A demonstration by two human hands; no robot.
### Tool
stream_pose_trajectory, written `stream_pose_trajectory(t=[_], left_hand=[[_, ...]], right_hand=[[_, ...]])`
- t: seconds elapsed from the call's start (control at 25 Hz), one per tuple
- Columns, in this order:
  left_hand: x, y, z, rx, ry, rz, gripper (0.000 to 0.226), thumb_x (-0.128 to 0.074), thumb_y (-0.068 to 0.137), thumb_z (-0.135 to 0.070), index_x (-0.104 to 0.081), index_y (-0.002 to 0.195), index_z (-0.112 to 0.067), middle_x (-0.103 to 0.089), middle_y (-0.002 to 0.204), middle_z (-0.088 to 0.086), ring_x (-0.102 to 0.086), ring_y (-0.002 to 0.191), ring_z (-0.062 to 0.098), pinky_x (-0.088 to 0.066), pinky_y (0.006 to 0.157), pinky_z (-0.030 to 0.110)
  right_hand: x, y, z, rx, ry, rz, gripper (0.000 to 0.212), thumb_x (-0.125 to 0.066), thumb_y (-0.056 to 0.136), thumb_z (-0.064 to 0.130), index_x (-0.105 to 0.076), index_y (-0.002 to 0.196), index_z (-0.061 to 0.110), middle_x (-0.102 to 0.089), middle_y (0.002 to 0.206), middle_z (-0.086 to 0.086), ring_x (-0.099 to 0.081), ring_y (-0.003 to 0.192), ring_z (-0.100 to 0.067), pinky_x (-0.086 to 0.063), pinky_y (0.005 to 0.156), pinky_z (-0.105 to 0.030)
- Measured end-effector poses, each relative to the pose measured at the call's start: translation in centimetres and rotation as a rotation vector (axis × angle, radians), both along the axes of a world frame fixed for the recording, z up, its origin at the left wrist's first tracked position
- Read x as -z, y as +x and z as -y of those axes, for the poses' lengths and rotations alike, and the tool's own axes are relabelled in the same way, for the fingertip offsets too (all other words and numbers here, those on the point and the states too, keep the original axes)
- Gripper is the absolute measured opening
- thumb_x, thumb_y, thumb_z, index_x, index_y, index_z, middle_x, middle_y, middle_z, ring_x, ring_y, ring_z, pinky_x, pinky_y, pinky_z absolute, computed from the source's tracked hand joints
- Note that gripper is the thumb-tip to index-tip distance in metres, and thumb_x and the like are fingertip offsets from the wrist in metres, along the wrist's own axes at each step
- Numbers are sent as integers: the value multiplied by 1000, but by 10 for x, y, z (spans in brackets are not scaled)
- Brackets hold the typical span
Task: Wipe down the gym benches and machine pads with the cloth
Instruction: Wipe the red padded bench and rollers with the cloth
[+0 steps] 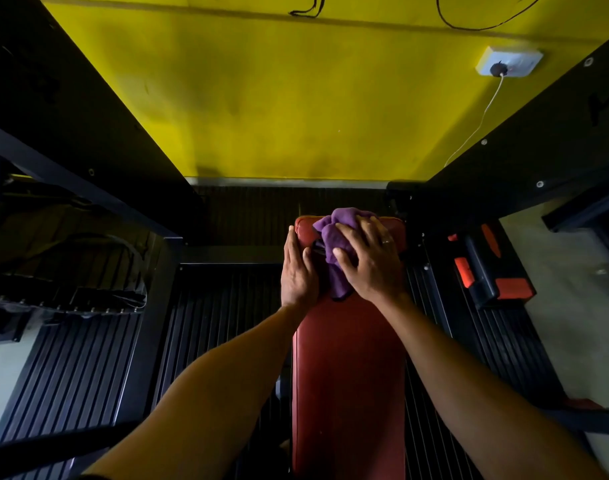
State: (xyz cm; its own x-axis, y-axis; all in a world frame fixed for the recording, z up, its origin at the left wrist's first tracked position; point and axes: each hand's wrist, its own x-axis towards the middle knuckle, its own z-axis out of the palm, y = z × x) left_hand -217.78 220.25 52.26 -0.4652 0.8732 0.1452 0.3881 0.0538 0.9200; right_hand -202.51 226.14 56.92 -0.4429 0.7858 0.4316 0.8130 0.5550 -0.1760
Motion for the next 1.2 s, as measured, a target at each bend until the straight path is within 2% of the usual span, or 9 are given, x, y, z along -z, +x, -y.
stream_pose_trajectory(t=[0.12,0.2,0.28,0.36,0.44,0.56,0.72,1.04,1.2], left_hand=[[1,1,-1,-9,-1,9,55,-34,109,-30,-18,160,-16,-25,165,5,-33,146,17,-33,109,20],[7,-3,1,-4,-4,-16,56,-36,108,-28,-19,160,-13,-24,165,7,-29,146,9,-32,113,18],[13,-7,1,21,-6,-86,57,-39,109,-24,-18,159,-9,-19,166,10,-18,149,4,-28,121,27],[13,-7,2,55,-11,-84,60,-38,107,-31,-16,159,-10,-18,166,14,-16,151,11,-26,123,34],[5,-3,4,45,-28,-3,63,-37,106,-39,-14,160,-16,-20,166,8,-24,151,16,-33,119,34],[4,-4,1,35,-29,4,59,-31,106,-35,-14,160,-19,-22,166,4,-32,148,19,-42,112,40],[3,-2,2,38,-30,28,57,-32,107,-29,-15,161,-18,-21,166,4,-33,147,21,-43,110,35],[4,-3,0,41,-34,52,57,-36,109,-27,-15,161,-18,-22,166,3,-32,147,17,-41,104,26],[5,-4,1,53,-7,59,68,-32,104,-47,-15,161,-15,-20,166,5,-25,150,15,-34,113,24]], right_hand=[[-11,-36,-16,141,-3,-91,42,-52,96,49,-66,128,27,-61,132,-11,-50,130,-37,-40,108,-53],[-13,-64,-14,102,-5,-113,40,-54,94,48,-68,125,27,-62,130,-9,-50,129,-38,-39,109,-53],[-6,-67,-4,2,3,-78,43,-53,96,48,-66,131,27,-58,137,-9,-47,134,-35,-34,114,-52],[4,-48,7,-63,37,-66,45,-53,98,48,-63,137,27,-55,143,-10,-44,139,-34,-32,117,-51],[11,-25,14,-69,48,-86,48,-54,99,48,-61,139,24,-52,147,-12,-42,142,-35,-32,118,-51],[18,-10,19,-37,30,-102,50,-54,98,49,-61,139,22,-51,148,-13,-40,143,-36,-31,119,-50],[20,-23,27,71,47,-141,46,-58,97,45,-62,137,24,-52,148,-13,-41,141,-37,-35,115,-53],[22,-34,28,138,56,-166,46,-57,94,46,-64,135,25,-53,146,-12,-42,141,-37,-35,115,-53],[2,-63,8,164,-15,-179,47,-58,87,45,-66,131,29,-56,141,-11,-44,137,-39,-36,112,-55]])
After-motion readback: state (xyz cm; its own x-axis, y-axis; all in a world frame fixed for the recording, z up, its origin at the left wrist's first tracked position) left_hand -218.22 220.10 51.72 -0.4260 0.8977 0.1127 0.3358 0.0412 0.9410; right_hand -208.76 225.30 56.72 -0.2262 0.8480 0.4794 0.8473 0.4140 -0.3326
